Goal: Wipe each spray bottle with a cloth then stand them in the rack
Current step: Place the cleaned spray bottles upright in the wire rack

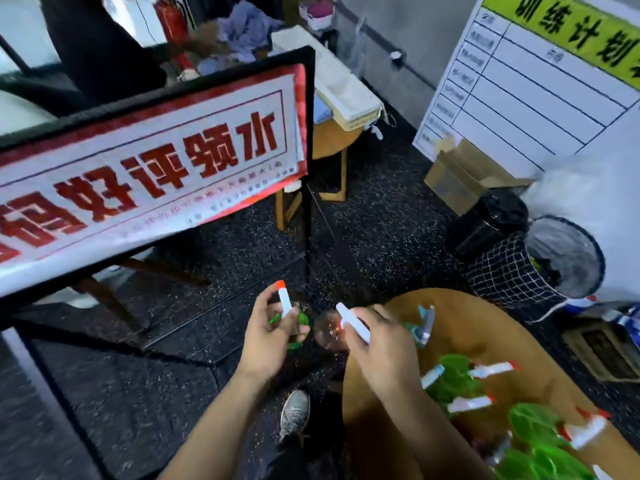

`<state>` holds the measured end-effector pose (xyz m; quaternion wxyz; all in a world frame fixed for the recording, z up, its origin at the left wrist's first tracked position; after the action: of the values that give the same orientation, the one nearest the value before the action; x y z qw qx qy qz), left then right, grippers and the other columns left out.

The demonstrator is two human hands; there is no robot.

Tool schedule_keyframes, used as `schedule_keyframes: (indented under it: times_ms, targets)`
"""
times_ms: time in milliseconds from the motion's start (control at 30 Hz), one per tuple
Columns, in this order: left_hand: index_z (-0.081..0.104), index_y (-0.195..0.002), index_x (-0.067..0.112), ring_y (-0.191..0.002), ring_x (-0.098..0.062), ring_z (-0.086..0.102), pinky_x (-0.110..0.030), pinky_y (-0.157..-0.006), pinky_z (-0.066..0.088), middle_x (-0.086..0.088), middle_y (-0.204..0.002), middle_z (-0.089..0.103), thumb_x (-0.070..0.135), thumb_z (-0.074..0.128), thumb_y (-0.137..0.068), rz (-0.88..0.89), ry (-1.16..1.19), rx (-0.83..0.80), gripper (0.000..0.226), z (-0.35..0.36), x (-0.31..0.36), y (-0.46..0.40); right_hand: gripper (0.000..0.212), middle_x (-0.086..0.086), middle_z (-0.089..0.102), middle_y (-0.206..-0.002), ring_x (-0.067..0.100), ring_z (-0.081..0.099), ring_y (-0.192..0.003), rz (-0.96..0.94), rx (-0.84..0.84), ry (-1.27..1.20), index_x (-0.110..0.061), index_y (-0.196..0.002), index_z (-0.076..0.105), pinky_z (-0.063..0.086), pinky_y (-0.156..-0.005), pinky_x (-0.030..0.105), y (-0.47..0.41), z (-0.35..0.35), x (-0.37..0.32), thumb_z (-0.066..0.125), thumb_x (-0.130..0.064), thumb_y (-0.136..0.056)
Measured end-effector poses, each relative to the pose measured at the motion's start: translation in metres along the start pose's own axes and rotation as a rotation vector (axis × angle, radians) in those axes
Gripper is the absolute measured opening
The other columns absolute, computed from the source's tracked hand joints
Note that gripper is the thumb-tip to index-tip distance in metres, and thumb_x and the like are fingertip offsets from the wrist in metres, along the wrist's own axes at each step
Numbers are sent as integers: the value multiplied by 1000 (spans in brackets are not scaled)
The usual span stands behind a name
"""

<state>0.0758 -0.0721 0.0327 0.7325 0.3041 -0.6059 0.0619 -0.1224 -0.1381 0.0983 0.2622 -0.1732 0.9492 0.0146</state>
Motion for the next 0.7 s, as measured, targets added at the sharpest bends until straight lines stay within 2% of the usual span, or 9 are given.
schedule_keyframes:
  times_ms: [133,333,433,533,700]
  targets:
    - [45,-146,20,-67,-16,75,-29,-65,64,-21,-116,61,-2,58,-105,-46,-4,37,49,-14,-12,-55,16,-3,69,-103,26,69,-72,16,12,-16,-23,-107,75,56,-60,40,-50,29,-15,72,-32,-93]
    - [42,-153,18,-70,-15,75,-26,-66,61,-19,-111,63,-1,59,-106,-87,33,90,53,-26,-25,-113,12,1,67,-103,32,67,-76,96,-53,-29,-21,-103,72,50,-63,40,-118,88,-34,68,-29,-95]
    - [40,-156,14,-73,-19,76,-29,-72,63,-25,-117,62,-4,60,-105,-121,101,111,57,-25,-33,-126,13,2,65,-107,34,68,-81,125,-98,-22,-20,-105,71,52,-67,44,-137,108,-35,67,-28,-95]
    - [37,-159,15,-77,-22,77,-35,-78,63,-21,-116,64,-3,60,-105,-148,172,133,61,-24,-40,-135,16,3,64,-112,35,69,-86,145,-119,12,-18,-108,70,53,-73,44,-150,123,-38,67,-29,-96]
    - [36,-160,20,-84,-23,77,-46,-90,61,-15,-113,68,-2,60,-104,-154,219,139,65,-26,-40,-141,17,5,66,-112,34,70,-89,179,-113,41,-15,-108,69,54,-74,41,-167,136,-39,67,-28,-98]
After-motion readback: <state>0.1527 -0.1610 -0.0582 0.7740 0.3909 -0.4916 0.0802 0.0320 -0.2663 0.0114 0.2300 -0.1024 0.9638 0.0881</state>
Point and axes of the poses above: each hand's wrist, its own y-axis away from the middle knuckle, its own z-axis out of the palm, x = y × z, the point moved 7 cm from there along -y, towards the middle knuckle
